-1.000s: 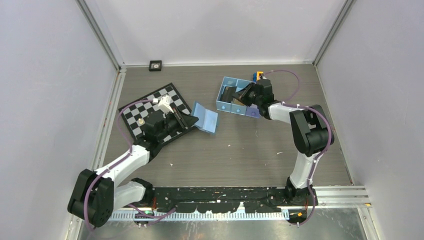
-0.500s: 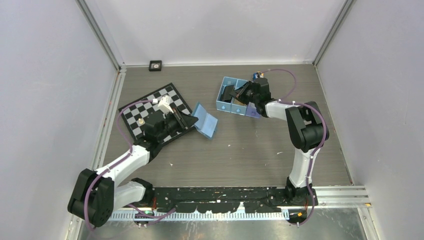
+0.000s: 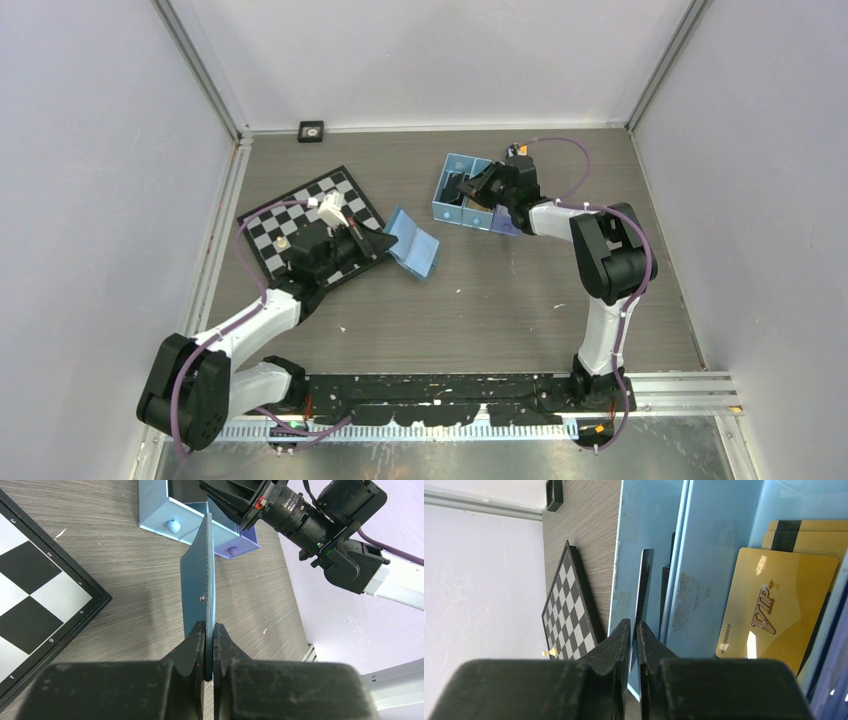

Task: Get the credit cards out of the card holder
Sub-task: Place the credit card in the storage box.

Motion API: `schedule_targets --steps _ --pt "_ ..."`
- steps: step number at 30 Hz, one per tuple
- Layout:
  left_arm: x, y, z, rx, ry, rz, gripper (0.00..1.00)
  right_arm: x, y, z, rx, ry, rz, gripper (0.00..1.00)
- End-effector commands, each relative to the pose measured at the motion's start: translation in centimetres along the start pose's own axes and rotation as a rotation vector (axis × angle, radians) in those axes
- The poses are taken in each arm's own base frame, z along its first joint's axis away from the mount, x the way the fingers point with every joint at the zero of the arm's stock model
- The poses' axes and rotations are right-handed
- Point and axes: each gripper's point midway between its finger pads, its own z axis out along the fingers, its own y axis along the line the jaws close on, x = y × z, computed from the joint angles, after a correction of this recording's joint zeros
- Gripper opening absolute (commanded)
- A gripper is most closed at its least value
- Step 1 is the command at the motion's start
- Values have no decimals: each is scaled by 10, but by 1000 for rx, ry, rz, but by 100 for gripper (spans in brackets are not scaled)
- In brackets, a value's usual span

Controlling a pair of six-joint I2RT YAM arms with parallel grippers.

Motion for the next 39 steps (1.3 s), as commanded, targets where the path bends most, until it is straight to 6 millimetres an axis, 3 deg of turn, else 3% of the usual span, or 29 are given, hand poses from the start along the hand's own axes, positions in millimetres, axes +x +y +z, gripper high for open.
schedule_targets --steps 1,9,15,22,26,29,32,34,35,36,39 --pt "-16 -19 0 77 -55 44 0 -11 18 -3 -42 -43 -44 15" --pt "-19 -22 -2 81 -68 46 0 -12 19 -5 -41 -47 -48 17" --pt "-25 -18 -8 54 -113 48 0 -16 18 -16 -13 -78 -66 42" --pt "-28 -17 -9 52 -121 63 0 -18 39 -48 -58 -95 -85 51" --pt "-29 -19 -11 70 -137 61 0 -12 54 -78 -97 -99 -88 52" --pt "-32 -24 -13 95 -158 46 0 3 54 -96 -70 -78 -115 52" --pt "-36 -26 -16 105 -186 24 0 36 53 -108 -43 -32 -171 53" --pt "-38 -28 -18 114 -207 9 0 66 58 -114 -85 25 -194 63" --pt "-39 -28 -19 116 -214 -1 0 77 58 -116 -114 43 -195 75" --pt "-39 -28 -19 121 -219 -11 0 85 61 -119 -153 57 -188 80" --pt "-40 -30 -19 136 -224 -23 0 101 67 -125 -239 107 -169 81"
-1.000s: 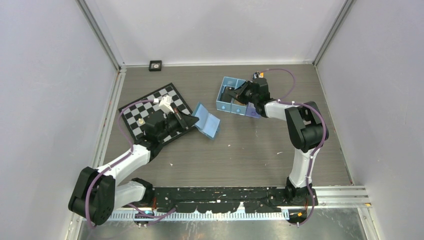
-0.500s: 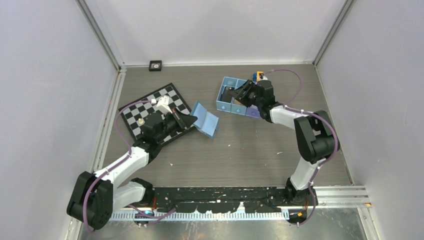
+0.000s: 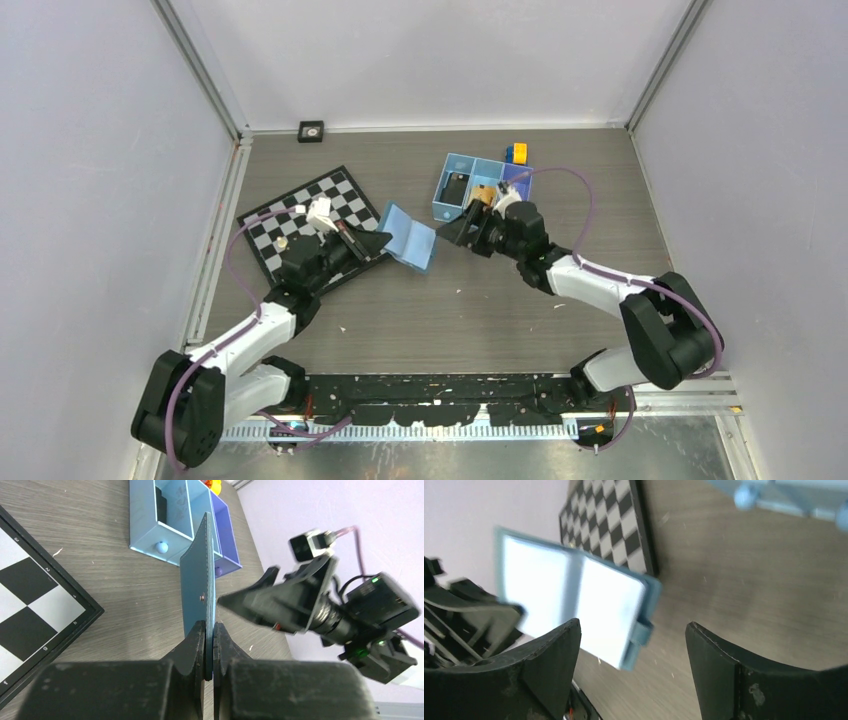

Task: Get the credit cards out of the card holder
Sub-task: Place the credit card in the storage box, then close the card holder at the center of the board.

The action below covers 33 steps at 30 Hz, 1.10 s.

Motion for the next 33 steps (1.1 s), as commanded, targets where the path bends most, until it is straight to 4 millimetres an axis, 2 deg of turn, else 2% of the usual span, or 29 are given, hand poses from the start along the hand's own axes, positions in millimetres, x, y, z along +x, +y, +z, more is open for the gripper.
schedule_targets --steps 1,3,8,21,29,33 --pt "-26 -25 0 94 -103 -3 0 14 15 -5 -126 35 4 81" --pt "-25 -27 1 112 -94 -4 0 18 22 -2 -159 55 16 80" --pt "-17 -38 8 174 -31 14 0 30 25 6 -164 86 14 78" --pt "-9 -35 16 188 18 16 0 48 29 15 -156 121 18 62" --pt "2 -42 25 248 87 -30 0 51 32 18 -166 131 16 60" --pt "7 -42 29 273 112 -58 0 52 31 19 -160 135 18 66"
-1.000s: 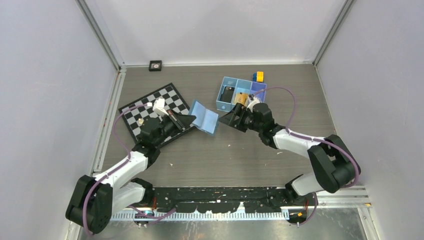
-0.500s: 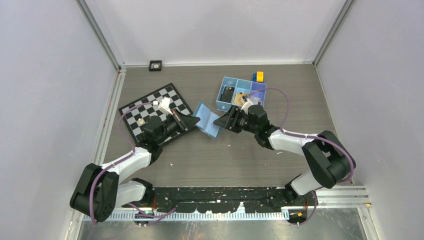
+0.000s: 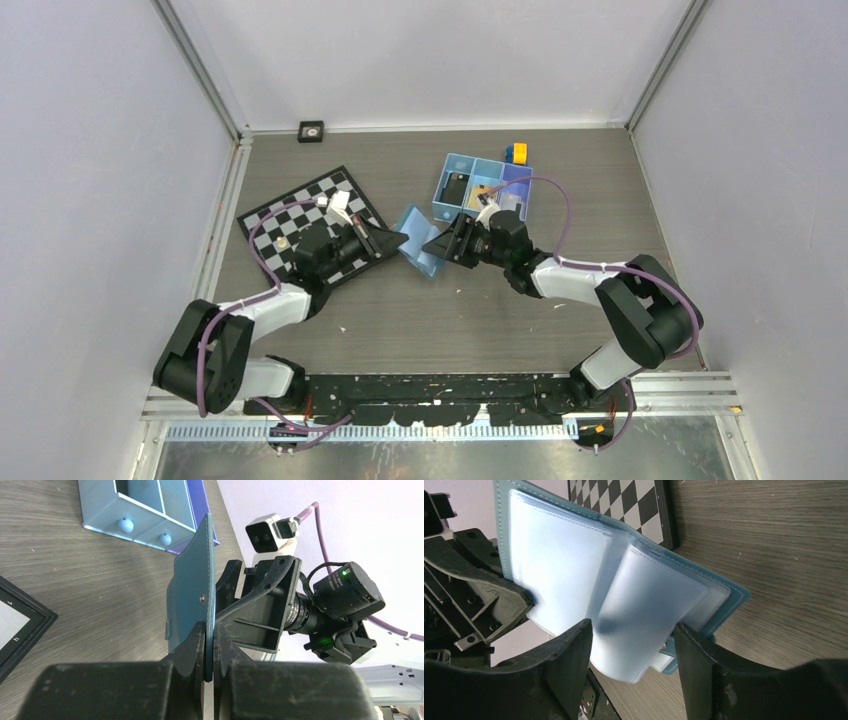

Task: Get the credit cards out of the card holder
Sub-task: Close the card holder at the center of the board.

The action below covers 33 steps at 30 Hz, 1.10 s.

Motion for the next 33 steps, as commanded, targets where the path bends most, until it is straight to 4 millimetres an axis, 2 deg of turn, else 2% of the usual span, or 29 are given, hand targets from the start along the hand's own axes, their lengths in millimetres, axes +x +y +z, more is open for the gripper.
schedule_targets --steps 1,5,8,13,17,22,26,32,33 --pt "-15 -32 7 140 -20 21 0 -17 27 5 -75 -44 -28 68" --pt "-19 -37 5 151 -38 35 0 -18 16 6 -10 -45 -21 76" --pt "-23 -36 -1 116 -70 59 0 -22 3 4 71 -64 -30 77" --pt "-31 -37 -11 89 -124 85 0 -25 0 0 96 -86 -33 76" --pt "-31 -37 -12 87 -125 84 0 -29 -6 -2 128 -110 -29 79" --pt "-29 -40 -9 113 -109 63 0 -29 16 -4 2 -124 -32 84" --pt "-27 -41 -5 144 -97 31 0 -34 33 -15 -122 -176 -20 87" --pt "-29 -37 -4 143 -94 19 0 -34 48 -19 -246 -175 20 87" --pt "-29 -36 -4 139 -92 25 0 -35 53 -21 -277 -181 19 84"
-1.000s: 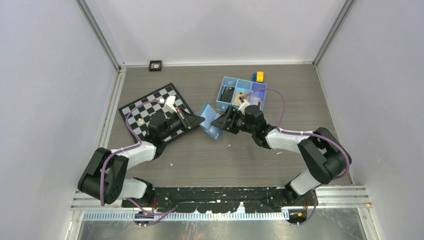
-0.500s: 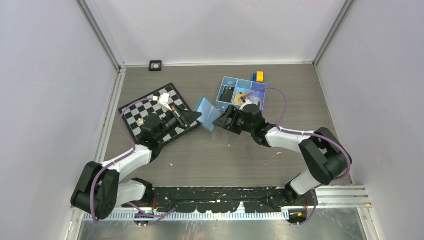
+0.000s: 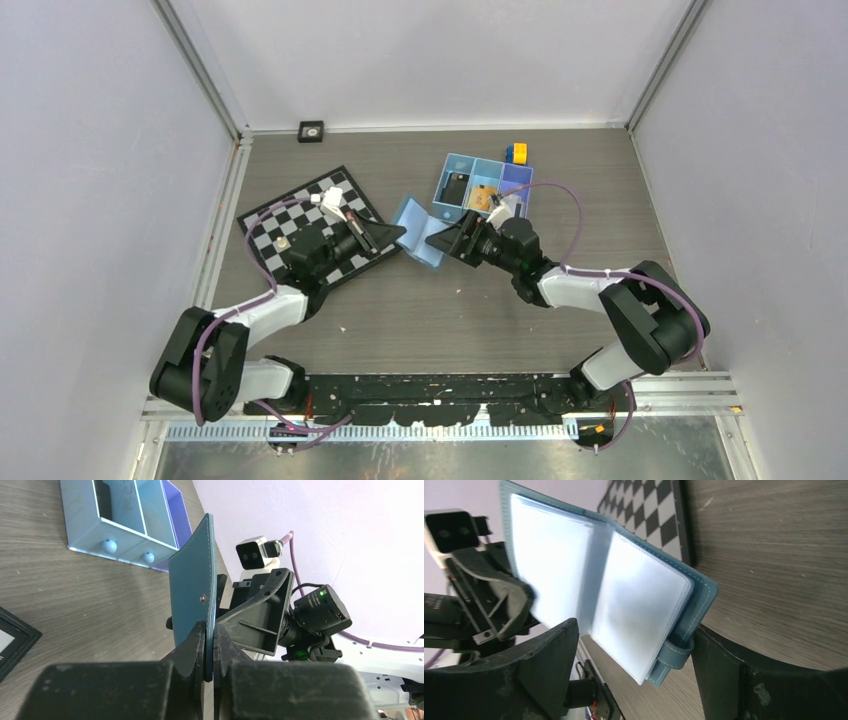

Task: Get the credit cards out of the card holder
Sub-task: Close the card holder at the center of the board.

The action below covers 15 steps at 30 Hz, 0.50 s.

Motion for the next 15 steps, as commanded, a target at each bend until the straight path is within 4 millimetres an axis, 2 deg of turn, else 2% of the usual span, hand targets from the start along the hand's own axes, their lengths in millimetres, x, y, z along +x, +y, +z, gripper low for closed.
schedule_targets --steps 1,7,11,12,15 --pt "-13 -17 1 74 -36 50 0 -19 48 -5 -224 -66 -2 79" --pt "-4 6 6 -25 14 63 0 -20 49 -6 -218 -60 -23 46" --pt "4 1 13 20 60 47 0 -18 46 -2 -202 -38 -25 27" --pt "7 0 15 28 72 45 0 -18 44 0 -185 -34 -24 23" --pt "9 -3 18 37 83 48 0 -16 16 9 -26 -7 -24 5"
